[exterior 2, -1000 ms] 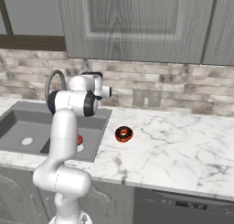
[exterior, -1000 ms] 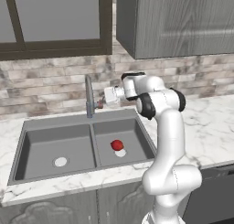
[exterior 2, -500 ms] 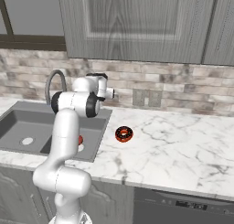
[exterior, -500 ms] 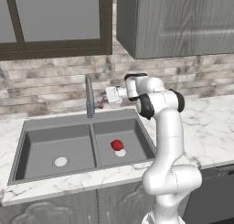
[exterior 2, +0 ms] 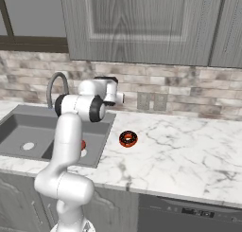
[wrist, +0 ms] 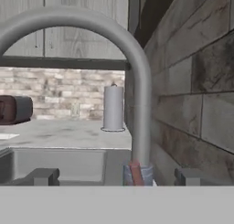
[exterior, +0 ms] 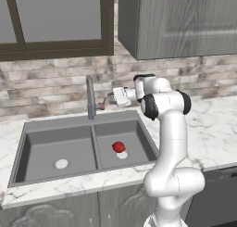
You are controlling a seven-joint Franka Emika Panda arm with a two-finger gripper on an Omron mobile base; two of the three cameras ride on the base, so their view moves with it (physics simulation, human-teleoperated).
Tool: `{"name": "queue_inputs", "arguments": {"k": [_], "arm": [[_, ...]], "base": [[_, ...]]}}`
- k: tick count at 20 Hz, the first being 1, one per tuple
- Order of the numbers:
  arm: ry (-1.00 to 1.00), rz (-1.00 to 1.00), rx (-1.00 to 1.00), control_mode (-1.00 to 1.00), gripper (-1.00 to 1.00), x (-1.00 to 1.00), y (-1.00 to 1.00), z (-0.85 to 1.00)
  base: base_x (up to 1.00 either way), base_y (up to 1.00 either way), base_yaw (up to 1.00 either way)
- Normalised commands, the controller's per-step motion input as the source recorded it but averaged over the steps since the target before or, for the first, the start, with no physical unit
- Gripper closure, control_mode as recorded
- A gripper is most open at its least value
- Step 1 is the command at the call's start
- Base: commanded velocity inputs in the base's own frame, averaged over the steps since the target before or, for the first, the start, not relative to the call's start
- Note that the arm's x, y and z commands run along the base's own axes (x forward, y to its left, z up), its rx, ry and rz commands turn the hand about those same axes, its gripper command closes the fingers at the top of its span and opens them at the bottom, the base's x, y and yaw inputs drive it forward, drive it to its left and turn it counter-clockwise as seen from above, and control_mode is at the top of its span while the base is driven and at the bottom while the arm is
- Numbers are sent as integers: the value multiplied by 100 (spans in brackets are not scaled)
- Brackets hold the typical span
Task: Turn on the sink faucet. Then move the onion from the counter to the sink. Turn off the sink. Move the vegetable from the sink to the pot next to the stove. Finally move the pot to the rear right burner.
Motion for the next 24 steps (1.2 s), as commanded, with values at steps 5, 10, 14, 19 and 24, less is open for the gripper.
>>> {"name": "queue_inputs", "arguments": {"k": [5, 10, 14, 19, 24], "arm": [[-9, -3, 0, -100, -100, -67, -8, 26], [-11, -7, 0, -100, -100, -76, 0, 50], [-9, -9, 0, -100, -100, -74, 0, 59], [-1, -10, -1, -100, -100, -68, 0, 49], [2, -11, -4, -100, -100, -62, 0, 38]], "base": [[0, 0, 0], [0, 0, 0], [0, 0, 0], [0, 0, 0], [0, 0, 0]]}}
